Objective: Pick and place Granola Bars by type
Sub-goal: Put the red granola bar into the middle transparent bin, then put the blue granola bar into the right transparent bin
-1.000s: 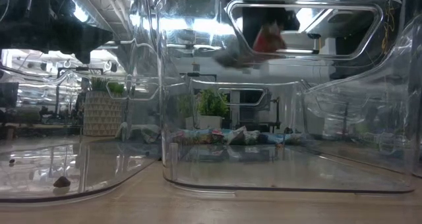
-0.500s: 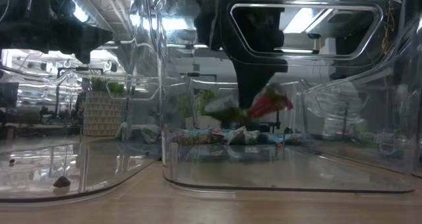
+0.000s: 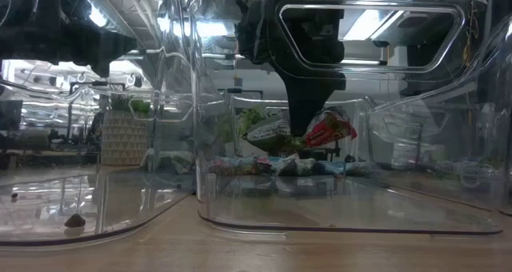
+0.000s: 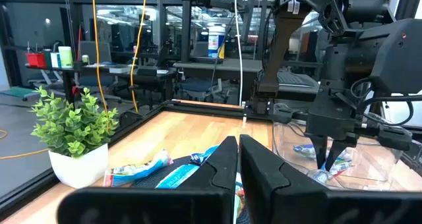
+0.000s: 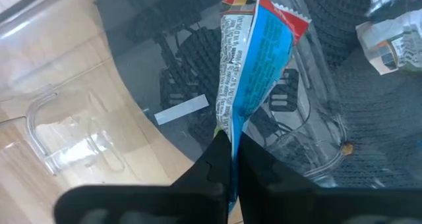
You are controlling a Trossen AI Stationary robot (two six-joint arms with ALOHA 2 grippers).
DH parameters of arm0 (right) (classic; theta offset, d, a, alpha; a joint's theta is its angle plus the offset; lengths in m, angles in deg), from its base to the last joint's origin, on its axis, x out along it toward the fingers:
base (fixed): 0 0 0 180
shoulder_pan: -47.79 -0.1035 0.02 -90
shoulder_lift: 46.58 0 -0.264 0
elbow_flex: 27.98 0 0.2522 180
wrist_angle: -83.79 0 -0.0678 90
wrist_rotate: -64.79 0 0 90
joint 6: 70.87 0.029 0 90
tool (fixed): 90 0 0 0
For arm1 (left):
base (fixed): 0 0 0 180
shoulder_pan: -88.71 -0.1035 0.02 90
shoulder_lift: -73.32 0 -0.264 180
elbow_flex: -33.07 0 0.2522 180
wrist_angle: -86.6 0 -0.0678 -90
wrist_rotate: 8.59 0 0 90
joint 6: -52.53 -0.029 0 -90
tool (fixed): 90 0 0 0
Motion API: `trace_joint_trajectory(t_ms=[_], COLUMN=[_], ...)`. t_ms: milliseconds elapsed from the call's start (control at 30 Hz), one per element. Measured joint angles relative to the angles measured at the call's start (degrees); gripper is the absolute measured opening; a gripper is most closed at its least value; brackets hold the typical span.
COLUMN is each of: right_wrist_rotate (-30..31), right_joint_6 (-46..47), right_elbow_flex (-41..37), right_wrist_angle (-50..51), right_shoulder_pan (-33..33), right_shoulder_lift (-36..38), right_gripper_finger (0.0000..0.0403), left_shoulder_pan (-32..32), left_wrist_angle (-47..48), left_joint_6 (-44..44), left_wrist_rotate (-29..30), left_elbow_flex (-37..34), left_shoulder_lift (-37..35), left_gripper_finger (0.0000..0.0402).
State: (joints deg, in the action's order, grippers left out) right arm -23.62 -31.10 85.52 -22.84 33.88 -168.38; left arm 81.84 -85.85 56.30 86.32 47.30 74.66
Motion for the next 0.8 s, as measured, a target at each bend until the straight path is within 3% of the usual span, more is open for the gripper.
trace_joint_trajectory(t_ms=[167,500,800], right_wrist_rotate=[0.1,0.2,3.9], right_joint_6=[0.0,0.1,-3.4], right_elbow_flex=[0.0,0.0,0.0], right_wrist_angle=[0.9,4.3,6.7], right_shoulder_pan=[0.0,0.0,0.3], right_shoulder_lift=[0.0,1.2,8.9], right_gripper_finger=[0.0041,0.0139,0.0154], left_shoulder_pan=[0.0,0.0,0.0], left_wrist_angle=[0.0,0.0,0.0], left_joint_6=[0.0,0.0,0.0], left_wrist_rotate=[0.0,0.0,0.0], left_elbow_flex=[0.0,0.0,0.0], left_shoulder_lift=[0.0,0.0,0.0], left_gripper_finger=[0.0008,0.0012,0.0010])
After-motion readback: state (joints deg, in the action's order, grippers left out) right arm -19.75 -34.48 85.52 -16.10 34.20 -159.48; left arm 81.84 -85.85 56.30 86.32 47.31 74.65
